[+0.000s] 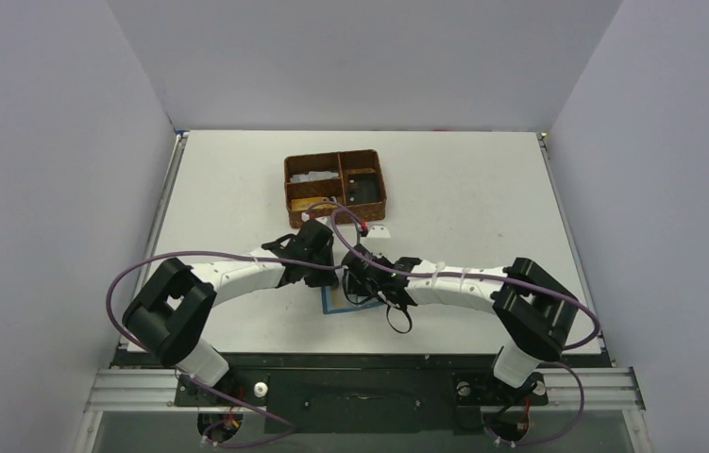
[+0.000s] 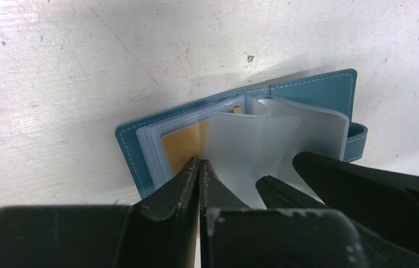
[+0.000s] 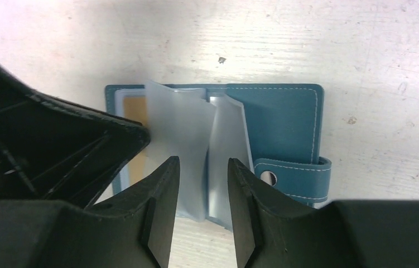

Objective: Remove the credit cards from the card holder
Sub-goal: Remove the credit card from the card holder.

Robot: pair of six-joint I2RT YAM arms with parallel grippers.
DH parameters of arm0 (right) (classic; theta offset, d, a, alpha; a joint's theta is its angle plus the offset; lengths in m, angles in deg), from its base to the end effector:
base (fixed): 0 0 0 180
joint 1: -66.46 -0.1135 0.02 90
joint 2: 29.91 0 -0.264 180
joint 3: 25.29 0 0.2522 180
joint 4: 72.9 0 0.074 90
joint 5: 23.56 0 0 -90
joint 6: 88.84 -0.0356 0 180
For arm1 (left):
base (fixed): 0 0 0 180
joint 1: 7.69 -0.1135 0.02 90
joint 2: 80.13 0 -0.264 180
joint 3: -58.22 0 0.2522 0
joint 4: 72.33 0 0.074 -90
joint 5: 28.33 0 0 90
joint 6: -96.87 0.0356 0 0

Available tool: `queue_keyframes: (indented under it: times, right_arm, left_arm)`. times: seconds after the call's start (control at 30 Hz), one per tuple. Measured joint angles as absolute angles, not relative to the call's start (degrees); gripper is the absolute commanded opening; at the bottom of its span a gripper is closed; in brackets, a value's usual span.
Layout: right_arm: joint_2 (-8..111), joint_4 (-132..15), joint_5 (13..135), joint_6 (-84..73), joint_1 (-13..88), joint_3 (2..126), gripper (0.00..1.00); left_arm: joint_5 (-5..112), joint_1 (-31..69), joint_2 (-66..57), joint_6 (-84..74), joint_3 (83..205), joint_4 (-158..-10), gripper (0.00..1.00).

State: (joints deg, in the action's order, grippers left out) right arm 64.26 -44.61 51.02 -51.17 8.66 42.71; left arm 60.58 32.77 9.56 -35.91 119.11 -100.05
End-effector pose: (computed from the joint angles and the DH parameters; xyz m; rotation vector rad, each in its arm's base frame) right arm 0.1831 0.2729 0.1774 -0.0111 2.5353 0.4691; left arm 0.2278 -0.1952 0.1646 -0.0463 2.6631 -0.5510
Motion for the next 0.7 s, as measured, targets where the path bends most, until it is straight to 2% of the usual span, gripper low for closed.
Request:
queue_keyframes:
  times: [0.2,0.33,0.7]
  right_arm:
    - [66.36,-43.41,49.71,-51.11,8.68,43.57,0.28]
    - [66.53,-42.95,49.71,-50.95,9.23,43.57,0.11]
    - [66.53,-42.84,50.17,-50.67,11.68,42.98,0.0]
  left_arm:
    - [60.56,32.77,9.56,-35.93,119.11,-100.07,0.0]
    - [60.56,32.77,9.53,-35.91,119.11,-100.07,0.0]
    - [60.56,32.77,8.97,-35.48,119.11,-101.03,0.0]
